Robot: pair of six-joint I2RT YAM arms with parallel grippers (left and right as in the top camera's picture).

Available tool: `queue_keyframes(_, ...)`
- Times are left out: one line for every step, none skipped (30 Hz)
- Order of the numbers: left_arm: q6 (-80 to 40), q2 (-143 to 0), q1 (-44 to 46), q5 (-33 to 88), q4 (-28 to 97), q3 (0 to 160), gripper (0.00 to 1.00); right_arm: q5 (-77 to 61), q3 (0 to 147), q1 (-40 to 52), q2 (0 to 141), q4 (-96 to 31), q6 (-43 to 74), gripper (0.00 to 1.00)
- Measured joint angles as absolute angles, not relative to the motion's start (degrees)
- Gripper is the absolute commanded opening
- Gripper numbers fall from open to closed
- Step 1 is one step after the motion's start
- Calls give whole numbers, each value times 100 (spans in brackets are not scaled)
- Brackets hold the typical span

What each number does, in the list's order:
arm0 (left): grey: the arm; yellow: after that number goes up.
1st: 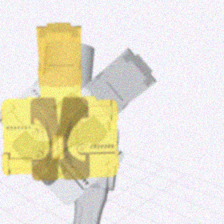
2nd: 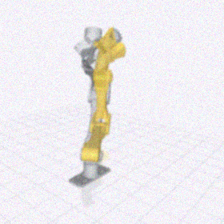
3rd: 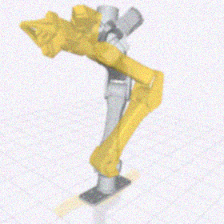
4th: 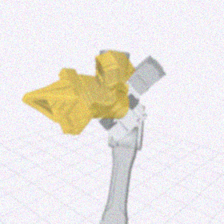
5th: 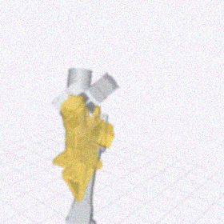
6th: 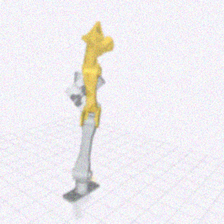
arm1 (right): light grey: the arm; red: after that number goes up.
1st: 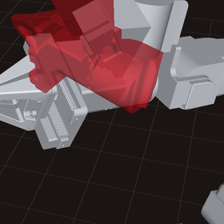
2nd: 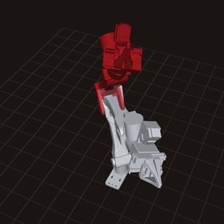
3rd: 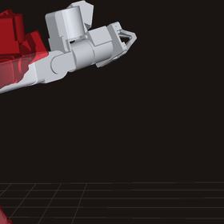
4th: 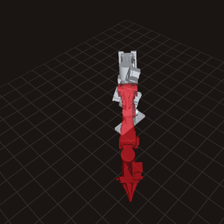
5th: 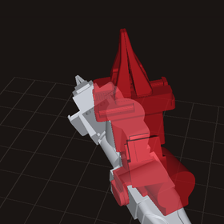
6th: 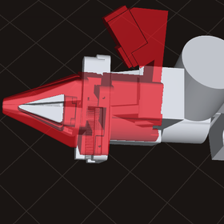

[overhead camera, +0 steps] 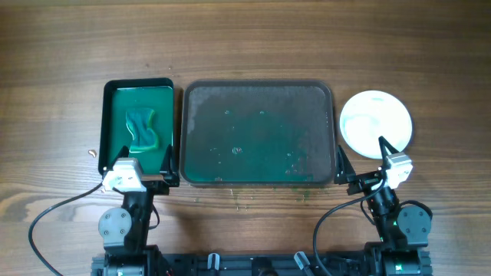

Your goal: Clean dirty plates on tray and stack at the side

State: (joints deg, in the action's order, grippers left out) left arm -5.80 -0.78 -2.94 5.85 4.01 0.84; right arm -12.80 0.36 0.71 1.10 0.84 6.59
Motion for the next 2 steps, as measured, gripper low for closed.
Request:
queue_keyframes(-580,-78,-294,585,401,84,100,-1280,36,71,110,84,659,100)
queue_keyframes(-580,-78,-294,585,401,84,100,-1280,36,71,110,84,659,100)
